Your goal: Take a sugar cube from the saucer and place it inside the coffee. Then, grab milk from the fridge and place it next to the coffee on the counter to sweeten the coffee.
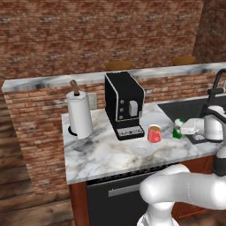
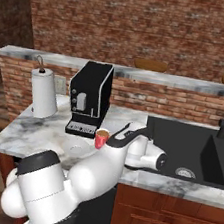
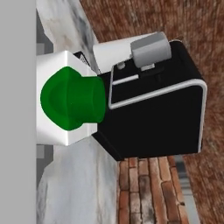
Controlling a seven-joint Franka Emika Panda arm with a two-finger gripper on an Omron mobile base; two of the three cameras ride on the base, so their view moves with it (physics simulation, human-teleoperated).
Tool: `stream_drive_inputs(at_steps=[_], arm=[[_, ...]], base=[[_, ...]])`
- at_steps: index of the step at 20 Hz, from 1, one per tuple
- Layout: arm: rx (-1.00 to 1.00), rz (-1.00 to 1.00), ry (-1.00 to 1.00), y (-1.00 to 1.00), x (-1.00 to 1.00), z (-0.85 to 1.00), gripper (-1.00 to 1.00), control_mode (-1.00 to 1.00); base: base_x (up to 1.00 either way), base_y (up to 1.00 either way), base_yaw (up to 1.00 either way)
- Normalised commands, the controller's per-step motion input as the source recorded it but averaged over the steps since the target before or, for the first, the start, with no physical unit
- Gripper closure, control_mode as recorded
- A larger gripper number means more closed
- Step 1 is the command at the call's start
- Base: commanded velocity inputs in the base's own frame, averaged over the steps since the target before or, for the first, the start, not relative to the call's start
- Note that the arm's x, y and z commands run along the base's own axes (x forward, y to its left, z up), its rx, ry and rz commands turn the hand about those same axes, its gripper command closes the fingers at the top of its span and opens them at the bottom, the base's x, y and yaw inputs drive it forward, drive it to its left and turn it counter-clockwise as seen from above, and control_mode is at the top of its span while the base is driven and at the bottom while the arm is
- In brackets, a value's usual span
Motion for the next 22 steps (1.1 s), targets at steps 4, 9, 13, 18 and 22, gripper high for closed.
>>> stream_drive_inputs(at_steps=[4, 9, 13, 18, 22], arm=[[0.0, 0.02, -0.01, 0.0, 0.09, -0.21, 1.0, -1.0], [0.0, 0.0, -0.02, 0.0, 0.07, -0.18, 1.0, -1.0], [0.0, 0.0, -0.05, 0.07, 0.04, -0.19, 1.0, -1.0], [-0.01, 0.0, -0.05, 0.11, 0.05, -0.14, 1.0, -1.0], [0.0, 0.0, -0.03, 0.03, 0.09, -0.1, 1.0, -1.0]], base=[[0.0, 0.0, 0.0], [0.0, 0.0, 0.0], [0.0, 0.0, 0.0], [0.0, 0.0, 0.0], [0.0, 0.0, 0.0]])
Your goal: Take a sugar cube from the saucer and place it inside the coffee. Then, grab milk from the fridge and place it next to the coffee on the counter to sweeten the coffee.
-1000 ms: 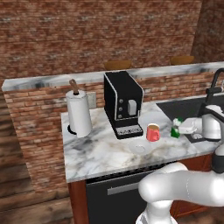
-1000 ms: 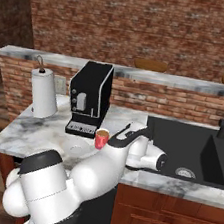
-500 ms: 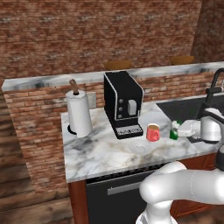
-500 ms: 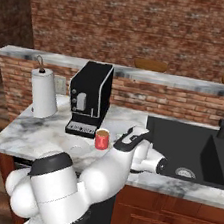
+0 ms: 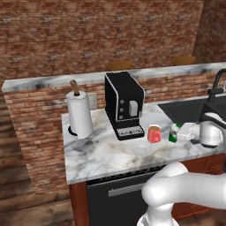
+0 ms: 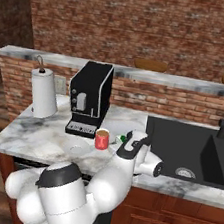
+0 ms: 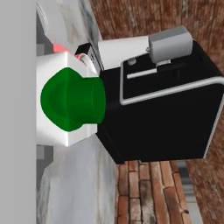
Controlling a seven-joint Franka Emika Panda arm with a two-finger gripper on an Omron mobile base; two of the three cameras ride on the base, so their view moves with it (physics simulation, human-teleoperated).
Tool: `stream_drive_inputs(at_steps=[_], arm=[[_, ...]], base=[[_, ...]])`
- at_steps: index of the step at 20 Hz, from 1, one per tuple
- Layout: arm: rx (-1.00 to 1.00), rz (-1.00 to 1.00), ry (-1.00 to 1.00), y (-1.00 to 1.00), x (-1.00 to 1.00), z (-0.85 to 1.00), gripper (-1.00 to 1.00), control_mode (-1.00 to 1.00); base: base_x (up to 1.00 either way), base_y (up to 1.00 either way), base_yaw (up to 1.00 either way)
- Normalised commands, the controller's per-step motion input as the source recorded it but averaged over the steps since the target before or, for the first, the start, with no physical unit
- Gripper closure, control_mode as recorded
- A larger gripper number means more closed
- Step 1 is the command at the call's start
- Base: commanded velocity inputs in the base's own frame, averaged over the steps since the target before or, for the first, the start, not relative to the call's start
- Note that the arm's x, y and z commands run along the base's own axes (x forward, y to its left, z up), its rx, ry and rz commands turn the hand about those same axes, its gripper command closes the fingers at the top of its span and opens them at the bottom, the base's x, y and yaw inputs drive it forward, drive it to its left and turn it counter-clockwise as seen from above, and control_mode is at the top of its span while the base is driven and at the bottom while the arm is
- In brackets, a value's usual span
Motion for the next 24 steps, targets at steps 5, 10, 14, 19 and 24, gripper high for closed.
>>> stream_drive_inputs(at_steps=[5, 10, 14, 19, 24], arm=[[0.0, 0.0, -0.03, 0.0, 0.12, -0.1, 1.0, -1.0], [-0.01, 0.0, -0.03, 0.0, 0.11, -0.15, 1.0, -1.0], [-0.01, 0.0, -0.03, 0.0, 0.12, -0.17, 1.0, -1.0], [-0.01, 0.0, -0.03, 0.0, 0.12, -0.17, 1.0, -1.0], [-0.03, 0.0, -0.03, 0.0, 0.14, -0.14, 1.0, -1.0]], base=[[0.0, 0.0, 0.0], [0.0, 0.0, 0.0], [0.0, 0.0, 0.0], [0.0, 0.0, 0.0], [0.0, 0.0, 0.0]])
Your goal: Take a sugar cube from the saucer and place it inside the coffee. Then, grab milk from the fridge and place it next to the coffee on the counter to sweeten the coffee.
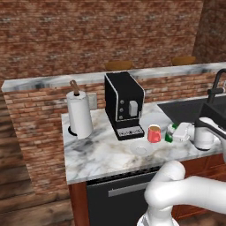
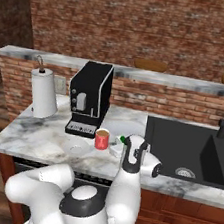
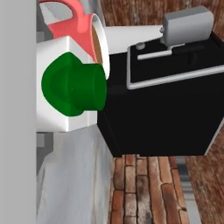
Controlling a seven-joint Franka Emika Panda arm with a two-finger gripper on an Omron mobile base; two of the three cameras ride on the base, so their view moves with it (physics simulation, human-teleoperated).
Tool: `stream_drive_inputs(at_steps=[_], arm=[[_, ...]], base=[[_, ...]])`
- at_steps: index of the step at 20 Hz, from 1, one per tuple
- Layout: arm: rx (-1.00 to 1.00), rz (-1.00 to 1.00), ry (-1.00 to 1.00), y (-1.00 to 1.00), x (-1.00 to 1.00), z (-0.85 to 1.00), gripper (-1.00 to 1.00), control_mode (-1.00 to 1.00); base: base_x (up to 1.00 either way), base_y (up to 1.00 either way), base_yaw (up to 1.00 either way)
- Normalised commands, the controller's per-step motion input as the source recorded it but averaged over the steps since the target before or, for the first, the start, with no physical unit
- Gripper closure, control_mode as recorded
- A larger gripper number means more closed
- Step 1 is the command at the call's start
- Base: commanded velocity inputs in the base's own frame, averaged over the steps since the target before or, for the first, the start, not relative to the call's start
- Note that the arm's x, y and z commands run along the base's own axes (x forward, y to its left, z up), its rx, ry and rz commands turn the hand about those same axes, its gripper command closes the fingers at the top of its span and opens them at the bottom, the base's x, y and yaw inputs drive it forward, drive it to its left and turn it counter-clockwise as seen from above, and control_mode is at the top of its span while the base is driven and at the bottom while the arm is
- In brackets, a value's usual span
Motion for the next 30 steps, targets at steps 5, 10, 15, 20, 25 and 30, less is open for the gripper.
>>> stream_drive_inputs(at_steps=[5, 10, 15, 20, 25, 30], arm=[[-0.03, 0.0, -0.02, 0.01, 0.07, -0.13, -1.0, -1.0], [-0.03, 0.0, 0.0, 0.0, 0.0, -0.02, -1.0, -1.0], [-0.01, 0.0, 0.0, 0.0, 0.0, 0.0, -1.0, -1.0], [0.0, 0.0, 0.0, 0.0, 0.0, 0.0, -1.0, -1.0], [0.0, 0.0, 0.0, 0.0, 0.0, 0.04, -1.0, -1.0], [0.0, 0.0, 0.0, 0.0, 0.0, 0.23, -1.0, -1.0]], base=[[0.0, 0.0, 0.0], [0.0, 0.0, 0.0], [0.0, 0.0, 0.0], [0.0, 0.0, 0.0], [0.0, 0.0, 0.0], [0.0, 0.0, 0.0]])
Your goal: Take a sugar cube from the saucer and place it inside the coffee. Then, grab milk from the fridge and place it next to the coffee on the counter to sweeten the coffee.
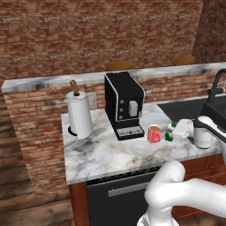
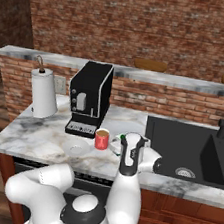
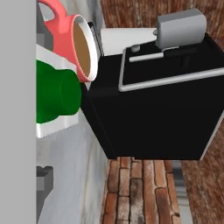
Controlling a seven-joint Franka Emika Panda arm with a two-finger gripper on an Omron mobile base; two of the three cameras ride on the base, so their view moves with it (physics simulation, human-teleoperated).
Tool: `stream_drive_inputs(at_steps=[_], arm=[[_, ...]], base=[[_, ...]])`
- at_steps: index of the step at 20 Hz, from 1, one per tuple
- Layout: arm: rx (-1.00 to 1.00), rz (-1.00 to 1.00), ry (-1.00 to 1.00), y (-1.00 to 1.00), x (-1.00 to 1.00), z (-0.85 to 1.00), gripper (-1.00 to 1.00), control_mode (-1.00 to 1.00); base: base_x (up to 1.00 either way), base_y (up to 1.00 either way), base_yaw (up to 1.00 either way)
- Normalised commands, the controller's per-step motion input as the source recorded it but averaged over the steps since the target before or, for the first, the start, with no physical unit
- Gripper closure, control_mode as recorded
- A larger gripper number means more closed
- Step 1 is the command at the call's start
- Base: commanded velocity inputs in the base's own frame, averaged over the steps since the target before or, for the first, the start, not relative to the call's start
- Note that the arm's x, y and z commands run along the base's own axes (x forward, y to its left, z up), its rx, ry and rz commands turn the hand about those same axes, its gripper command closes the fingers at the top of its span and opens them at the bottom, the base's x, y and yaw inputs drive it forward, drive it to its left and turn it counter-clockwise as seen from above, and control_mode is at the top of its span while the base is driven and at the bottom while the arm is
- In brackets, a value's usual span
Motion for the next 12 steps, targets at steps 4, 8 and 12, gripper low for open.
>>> stream_drive_inputs(at_steps=[4, 8, 12], arm=[[0.0, 0.0, 0.0, 0.0, -0.02, 0.29, -1.0, -1.0], [0.0, 0.0, 0.0, 0.0, -0.21, 0.33, -1.0, -1.0], [0.0, 0.0, 0.0, 0.0, -0.64, 0.28, -1.0, -1.0]], base=[[0.0, 0.0, 0.0], [0.0, 0.0, 0.0], [0.0, 0.0, 0.0]])
